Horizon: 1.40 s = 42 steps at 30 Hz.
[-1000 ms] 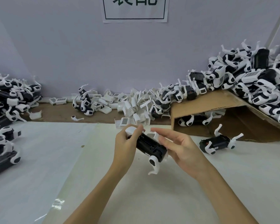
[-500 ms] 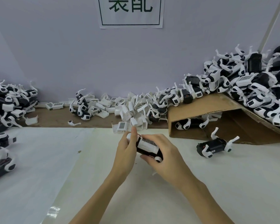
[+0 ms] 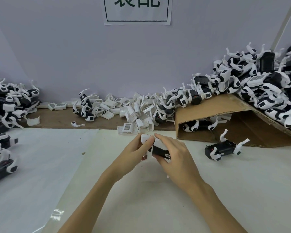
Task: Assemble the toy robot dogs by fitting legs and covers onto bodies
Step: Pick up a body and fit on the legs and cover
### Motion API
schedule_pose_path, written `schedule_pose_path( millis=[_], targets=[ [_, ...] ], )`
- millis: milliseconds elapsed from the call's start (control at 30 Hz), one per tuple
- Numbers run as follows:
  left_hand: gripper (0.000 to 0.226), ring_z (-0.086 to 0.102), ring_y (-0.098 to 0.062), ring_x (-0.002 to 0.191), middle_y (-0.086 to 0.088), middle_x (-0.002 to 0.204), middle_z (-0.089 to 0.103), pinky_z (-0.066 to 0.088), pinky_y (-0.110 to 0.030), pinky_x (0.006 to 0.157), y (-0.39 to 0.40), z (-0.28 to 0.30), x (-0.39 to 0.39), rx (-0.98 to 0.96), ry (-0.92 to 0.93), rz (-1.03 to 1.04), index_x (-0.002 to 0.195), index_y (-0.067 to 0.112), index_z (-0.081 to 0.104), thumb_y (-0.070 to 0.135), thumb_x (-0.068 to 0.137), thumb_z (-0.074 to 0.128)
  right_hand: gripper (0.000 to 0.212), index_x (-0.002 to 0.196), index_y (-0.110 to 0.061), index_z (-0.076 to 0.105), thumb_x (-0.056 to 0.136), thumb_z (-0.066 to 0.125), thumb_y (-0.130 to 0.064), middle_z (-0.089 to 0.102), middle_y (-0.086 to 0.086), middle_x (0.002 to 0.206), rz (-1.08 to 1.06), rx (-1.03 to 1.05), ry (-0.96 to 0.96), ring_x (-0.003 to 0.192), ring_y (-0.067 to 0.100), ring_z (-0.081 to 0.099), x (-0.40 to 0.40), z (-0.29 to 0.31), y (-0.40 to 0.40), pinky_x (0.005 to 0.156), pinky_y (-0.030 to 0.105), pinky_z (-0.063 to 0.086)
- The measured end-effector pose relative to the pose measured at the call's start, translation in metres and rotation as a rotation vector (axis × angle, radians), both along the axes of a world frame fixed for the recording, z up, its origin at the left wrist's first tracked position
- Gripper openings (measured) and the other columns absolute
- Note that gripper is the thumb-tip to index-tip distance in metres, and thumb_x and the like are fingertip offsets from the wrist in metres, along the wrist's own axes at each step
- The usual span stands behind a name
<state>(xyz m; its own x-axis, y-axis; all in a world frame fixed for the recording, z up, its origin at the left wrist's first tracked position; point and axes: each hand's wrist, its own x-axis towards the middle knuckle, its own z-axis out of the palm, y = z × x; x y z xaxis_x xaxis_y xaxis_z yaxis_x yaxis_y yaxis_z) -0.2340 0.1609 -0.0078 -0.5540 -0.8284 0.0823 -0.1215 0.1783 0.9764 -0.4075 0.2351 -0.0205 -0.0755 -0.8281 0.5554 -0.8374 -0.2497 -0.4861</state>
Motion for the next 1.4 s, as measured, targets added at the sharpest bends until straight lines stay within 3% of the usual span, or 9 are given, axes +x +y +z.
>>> schedule_pose_path(
  millis=[100, 300, 467, 600, 900, 1067, 1200, 1400],
  targets=[
    [0.067, 0.058, -0.013, 0.084, 0.002, 0.095, 0.065, 0.05, -0.03, 0.08, 0.0, -0.001, -0.002, -0.015, 0.005, 0.013, 0.118, 0.011, 0.062, 0.073, 0.093, 0.055, 0.059, 0.146, -0.026, 0.059, 0.091, 0.08, -0.026, 0.067, -0.008, 0.135, 0.006, 0.01, -0.015, 0.121, 0.018, 0.059, -0.001, 0.0, 0.0, 0.105, 0.03, 0.047],
    [0.07, 0.06, -0.019, 0.084, -0.017, 0.108, 0.068, 0.051, -0.035, 0.081, -0.001, -0.003, -0.003, -0.027, 0.054, 0.022, 0.116, 0.012, 0.066, 0.076, 0.088, 0.056, 0.055, 0.139, -0.021, 0.067, 0.086, 0.084, -0.028, 0.072, -0.006, 0.125, -0.053, -0.044, 0.04, 0.109, 0.02, 0.066, 0.001, 0.003, 0.0, 0.091, 0.039, 0.056],
    [0.068, 0.061, -0.019, 0.083, -0.006, 0.094, 0.07, 0.052, -0.039, 0.08, 0.0, -0.004, -0.005, -0.009, 0.063, 0.053, 0.109, 0.012, 0.066, 0.076, 0.087, 0.058, 0.054, 0.137, -0.02, 0.067, 0.087, 0.084, -0.033, 0.073, -0.006, 0.122, -0.079, -0.045, 0.085, 0.104, 0.021, 0.065, 0.002, 0.002, 0.0, 0.09, 0.036, 0.055],
    [0.067, 0.063, -0.019, 0.083, -0.015, 0.1, 0.07, 0.054, -0.041, 0.081, 0.0, -0.005, -0.005, -0.042, 0.057, 0.063, 0.105, 0.013, 0.065, 0.077, 0.087, 0.058, 0.054, 0.136, -0.022, 0.067, 0.087, 0.084, -0.035, 0.073, -0.008, 0.12, -0.101, -0.046, 0.107, 0.101, 0.018, 0.063, 0.003, 0.001, -0.001, 0.085, 0.029, 0.047],
    [0.07, 0.057, -0.023, 0.068, -0.022, 0.083, 0.065, 0.051, -0.041, 0.07, 0.004, -0.007, -0.009, -0.106, 0.045, 0.063, 0.108, 0.01, 0.058, 0.077, 0.09, 0.053, 0.056, 0.149, -0.021, 0.053, 0.097, 0.073, -0.025, 0.062, -0.006, 0.132, -0.001, 0.002, 0.106, 0.115, 0.019, 0.055, 0.005, 0.0, -0.001, 0.098, 0.035, 0.051],
    [0.068, 0.056, -0.015, 0.069, 0.003, 0.076, 0.062, 0.05, -0.034, 0.068, 0.005, -0.006, -0.009, -0.123, 0.03, 0.11, 0.102, 0.013, 0.059, 0.079, 0.087, 0.053, 0.056, 0.147, -0.02, 0.052, 0.096, 0.073, -0.021, 0.059, -0.006, 0.132, -0.012, -0.01, 0.151, 0.113, 0.02, 0.055, 0.007, -0.001, 0.0, 0.097, 0.035, 0.05],
    [0.06, 0.058, -0.014, 0.068, 0.009, 0.073, 0.062, 0.051, -0.029, 0.064, 0.005, -0.005, -0.008, -0.137, 0.003, 0.114, 0.093, 0.019, 0.058, 0.079, 0.088, 0.052, 0.058, 0.143, -0.021, 0.057, 0.089, 0.08, -0.024, 0.063, -0.006, 0.126, -0.047, -0.035, 0.137, 0.109, 0.018, 0.057, 0.01, 0.0, 0.001, 0.09, 0.033, 0.053],
    [0.069, 0.056, -0.009, 0.064, 0.014, 0.071, 0.062, 0.049, -0.025, 0.061, 0.003, -0.004, -0.008, -0.105, 0.001, 0.131, 0.097, 0.015, 0.063, 0.081, 0.085, 0.05, 0.058, 0.142, -0.029, 0.061, 0.088, 0.079, -0.036, 0.069, -0.013, 0.126, -0.081, 0.022, 0.089, 0.111, 0.017, 0.063, 0.006, 0.003, 0.002, 0.088, 0.03, 0.053]
  ],
)
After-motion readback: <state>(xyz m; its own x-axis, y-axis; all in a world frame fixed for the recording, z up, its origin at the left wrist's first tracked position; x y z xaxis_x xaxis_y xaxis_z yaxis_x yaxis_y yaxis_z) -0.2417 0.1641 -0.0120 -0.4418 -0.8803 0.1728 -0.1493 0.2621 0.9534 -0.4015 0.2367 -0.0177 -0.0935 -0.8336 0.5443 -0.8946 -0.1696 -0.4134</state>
